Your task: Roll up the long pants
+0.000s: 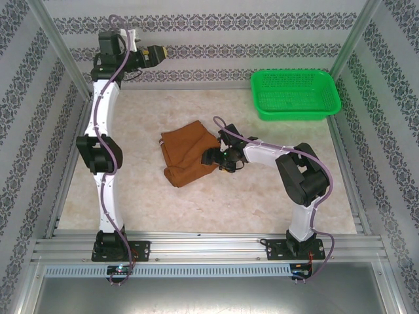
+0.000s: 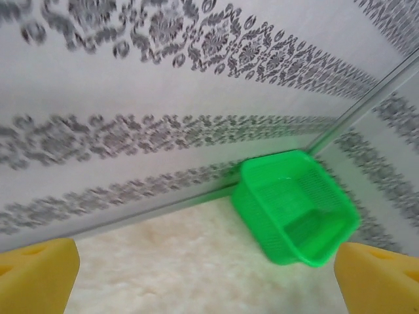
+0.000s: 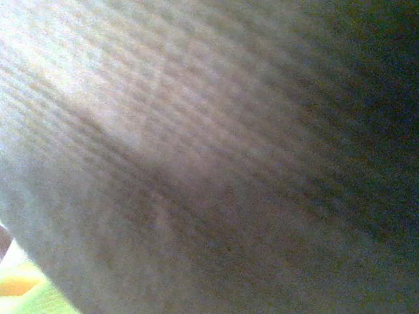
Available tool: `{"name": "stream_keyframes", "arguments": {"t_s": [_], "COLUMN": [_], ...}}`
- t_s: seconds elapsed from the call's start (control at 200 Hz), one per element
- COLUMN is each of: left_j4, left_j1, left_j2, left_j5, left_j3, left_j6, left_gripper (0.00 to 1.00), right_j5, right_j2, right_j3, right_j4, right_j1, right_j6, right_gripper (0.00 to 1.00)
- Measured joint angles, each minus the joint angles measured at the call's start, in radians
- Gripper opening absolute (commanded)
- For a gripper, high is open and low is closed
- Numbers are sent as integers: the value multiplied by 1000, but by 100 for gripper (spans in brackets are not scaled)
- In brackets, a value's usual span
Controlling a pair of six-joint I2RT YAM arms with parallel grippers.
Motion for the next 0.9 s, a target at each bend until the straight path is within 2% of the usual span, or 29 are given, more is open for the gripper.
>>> {"name": "stream_keyframes", "arguments": {"t_s": [0.015,0.025,0.03,0.035,0.045,0.055,0.15,0.25,0.33,0.39,0.505,0.57,0.644,0.704,0.834,0.904], "left_j4": [2,7,10,14,16,23,38,-145,-260,-312,-280,-311,-335,-320,-212,-166], "left_j1": [1,2,2,2,3,4,10,5,-16,-53,-177,-247,-292,-288,-270,-299], "left_j2": [10,18,22,34,48,58,267,303,234,139,-89,-177,-219,-290,-566,-700], "left_j5": [13,23,30,39,58,72,190,181,34,-135,-443,-554,-623,-658,-732,-745], "left_j3": [9,16,19,29,49,64,340,315,140,-41,-361,-395,-323,-364,-764,-978], "left_j6": [-27,-39,-46,-64,-82,-91,-198,-97,29,153,358,410,446,471,522,537], "left_gripper": [48,44,71,81,95,99,100,100,100,100,100,100,100,100,100,100], "right_j5": [0,0,0,0,0,0,0,0,0,0,0,0,0,0,0,0], "right_j2": [0,0,0,0,0,0,0,0,1,3,7,11,19,24,31,32], "right_j3": [0,0,0,0,0,0,-1,-2,-2,-1,5,12,25,34,51,55], "right_j4": [0,0,0,0,0,1,3,7,7,7,3,-6,-21,-32,-56,-62], "right_j1": [0,0,0,0,0,0,0,0,0,0,0,0,0,0,0,0], "right_j6": [1,2,3,3,3,4,8,11,18,20,27,28,30,30,28,26], "right_gripper": [83,83,83,83,83,83,83,83,83,83,83,83,83,83,83,83]}}
